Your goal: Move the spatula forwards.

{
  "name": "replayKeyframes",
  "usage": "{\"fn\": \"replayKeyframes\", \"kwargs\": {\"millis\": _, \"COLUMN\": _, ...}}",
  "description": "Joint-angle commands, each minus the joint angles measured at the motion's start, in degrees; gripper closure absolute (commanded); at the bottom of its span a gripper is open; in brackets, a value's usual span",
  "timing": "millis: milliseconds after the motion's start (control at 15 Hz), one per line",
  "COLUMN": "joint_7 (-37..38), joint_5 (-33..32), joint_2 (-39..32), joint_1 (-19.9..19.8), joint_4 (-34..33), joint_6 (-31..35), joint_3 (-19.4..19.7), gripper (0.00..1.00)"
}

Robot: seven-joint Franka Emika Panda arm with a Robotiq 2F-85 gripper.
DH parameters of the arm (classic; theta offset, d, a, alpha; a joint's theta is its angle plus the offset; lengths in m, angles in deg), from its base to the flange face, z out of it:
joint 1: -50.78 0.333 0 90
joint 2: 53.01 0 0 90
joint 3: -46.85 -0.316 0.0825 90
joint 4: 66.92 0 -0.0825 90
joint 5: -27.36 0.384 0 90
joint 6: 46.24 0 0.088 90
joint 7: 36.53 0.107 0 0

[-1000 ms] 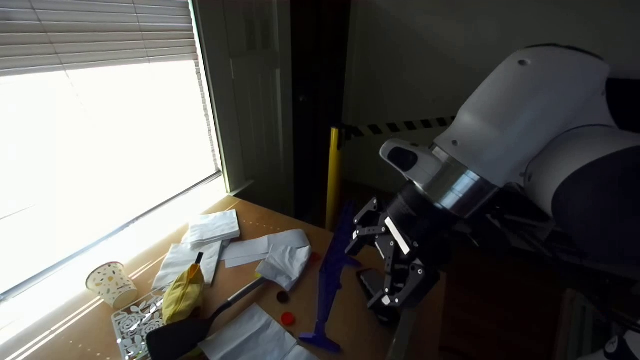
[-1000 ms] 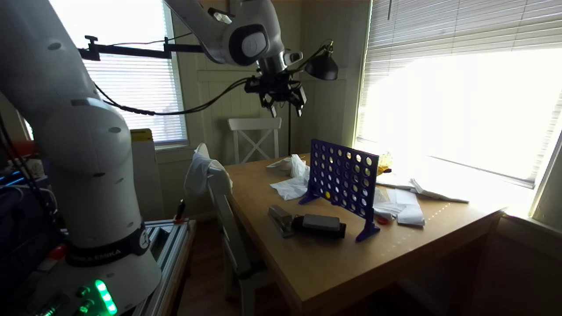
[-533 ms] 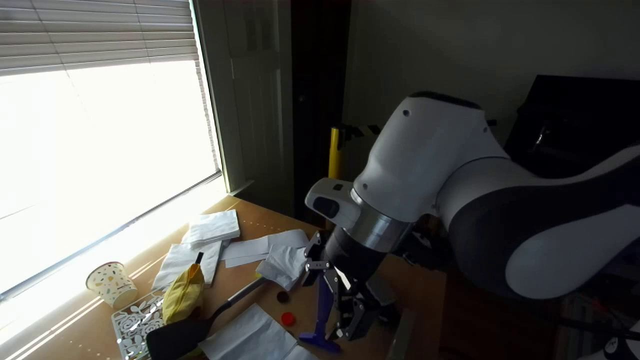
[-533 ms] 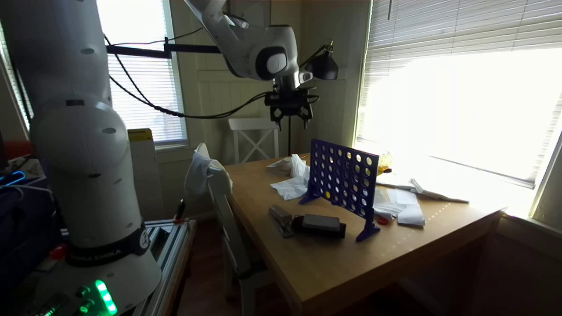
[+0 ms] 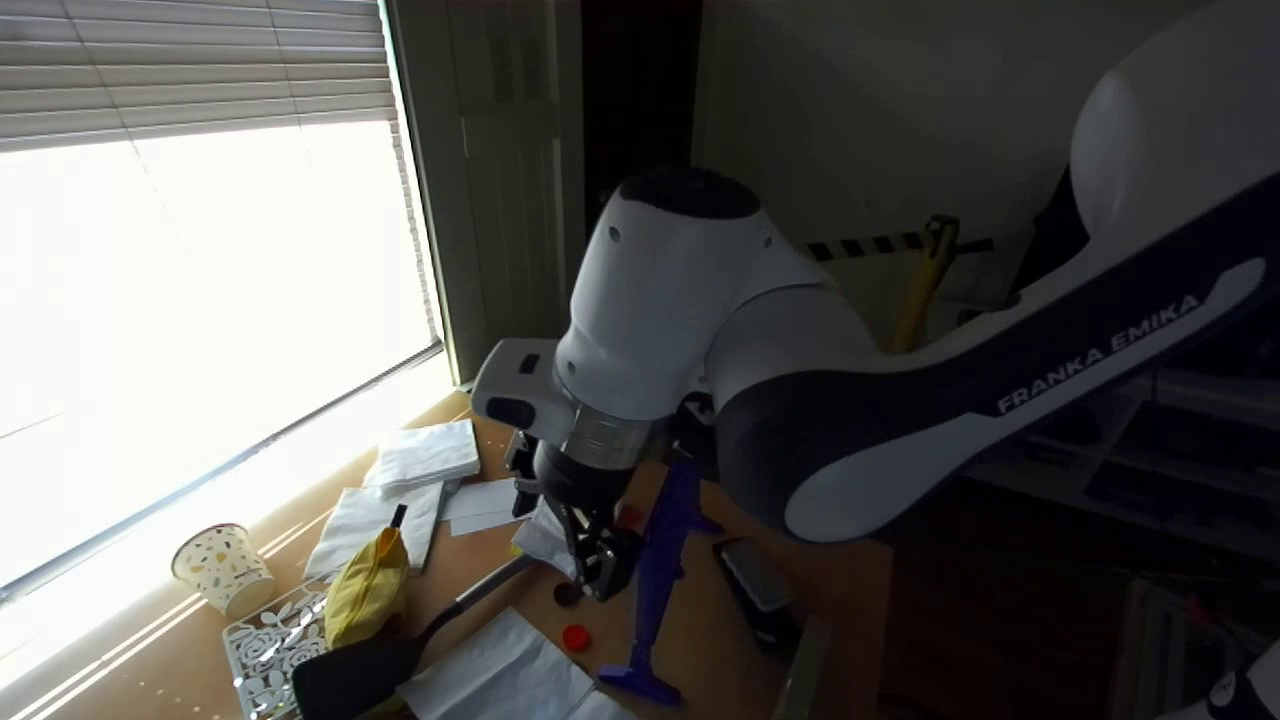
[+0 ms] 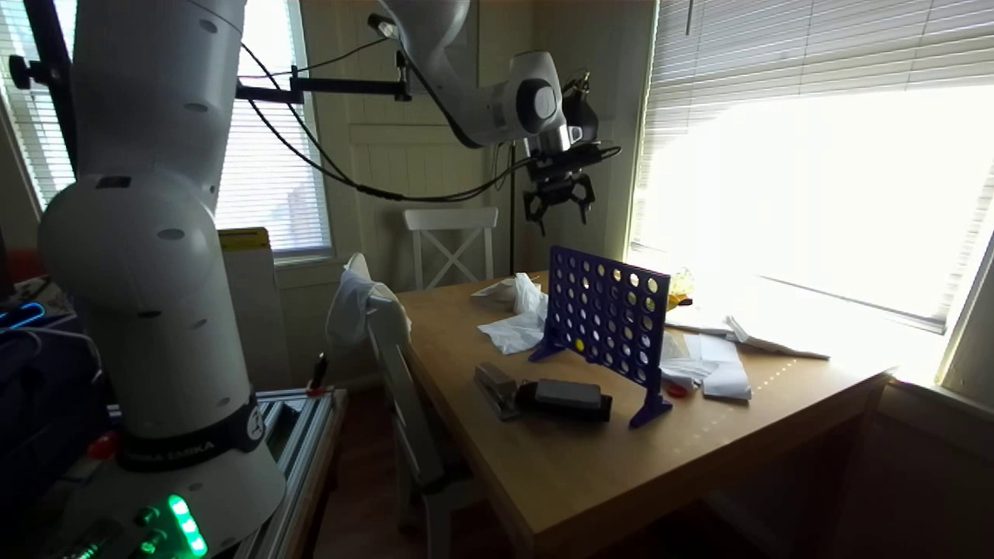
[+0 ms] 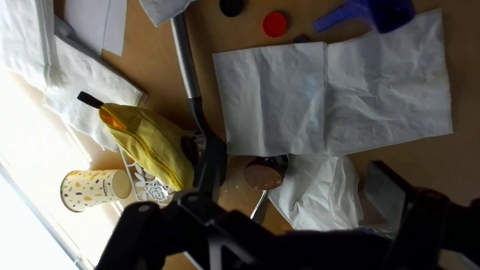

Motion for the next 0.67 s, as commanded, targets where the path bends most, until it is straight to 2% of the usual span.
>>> {"fn": "replayKeyframes", "kwargs": {"millis": 0, "joint_7": -3.0, "joint_5": -8.6, "joint_2": -9.4, "joint_1": -0.3, "joint_4": -10.7, "joint_6": -1.3, "joint_3": -1.1, "gripper": 0.0}}
{"fn": "replayKeyframes", "kwargs": {"millis": 200, "joint_7": -3.4, "joint_5": -13.2, "joint_2": -15.1, "joint_1": 0.5, "joint_4": -15.7, "joint_6": 0.6, "joint_3": 0.0, "gripper": 0.0}}
{"fn": "replayKeyframes", "kwargs": {"millis": 333, "joint_7": -2.5, "joint_5": -12.5, "joint_2": -18.7, "joint_1": 0.4, "joint_4": -18.7, "joint_6": 1.5, "joint_3": -0.2, "gripper": 0.0}}
{"fn": "replayKeyframes", "kwargs": {"millis": 400, "joint_7": -2.0, "joint_5": -11.5, "joint_2": -13.8, "joint_1": -0.3, "joint_4": -13.2, "joint_6": 0.8, "joint_3": -0.8, "gripper": 0.0}}
{"fn": "replayKeyframes", "kwargs": {"millis": 600, "joint_7": -2.1, "joint_5": -11.4, "joint_2": -17.4, "joint_1": -0.1, "joint_4": -16.4, "joint_6": 1.1, "joint_3": -0.5, "gripper": 0.0}}
